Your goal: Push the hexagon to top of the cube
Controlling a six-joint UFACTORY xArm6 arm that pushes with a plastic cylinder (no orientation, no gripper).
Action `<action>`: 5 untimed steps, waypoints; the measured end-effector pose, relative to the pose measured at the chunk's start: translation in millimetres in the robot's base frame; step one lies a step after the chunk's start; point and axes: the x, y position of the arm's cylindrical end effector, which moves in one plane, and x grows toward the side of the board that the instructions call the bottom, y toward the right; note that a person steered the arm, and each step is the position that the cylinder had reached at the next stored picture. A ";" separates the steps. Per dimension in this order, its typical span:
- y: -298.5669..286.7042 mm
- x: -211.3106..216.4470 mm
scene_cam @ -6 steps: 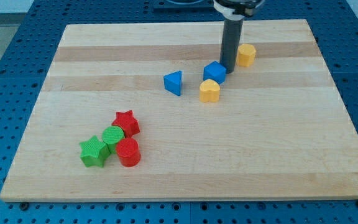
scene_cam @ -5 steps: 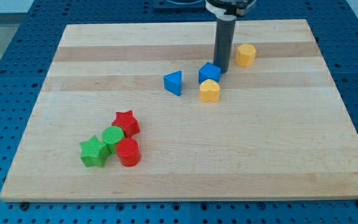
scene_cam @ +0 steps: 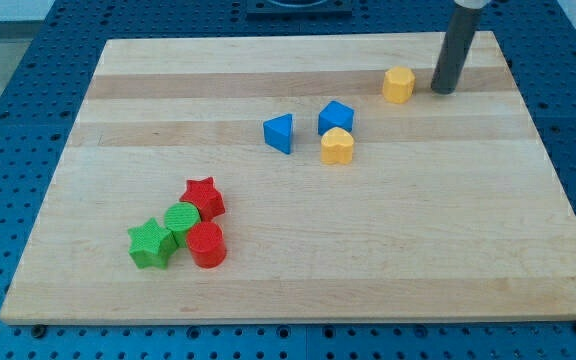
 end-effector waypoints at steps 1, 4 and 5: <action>-30.5 -0.2; -113.9 -19.3; -139.0 -19.3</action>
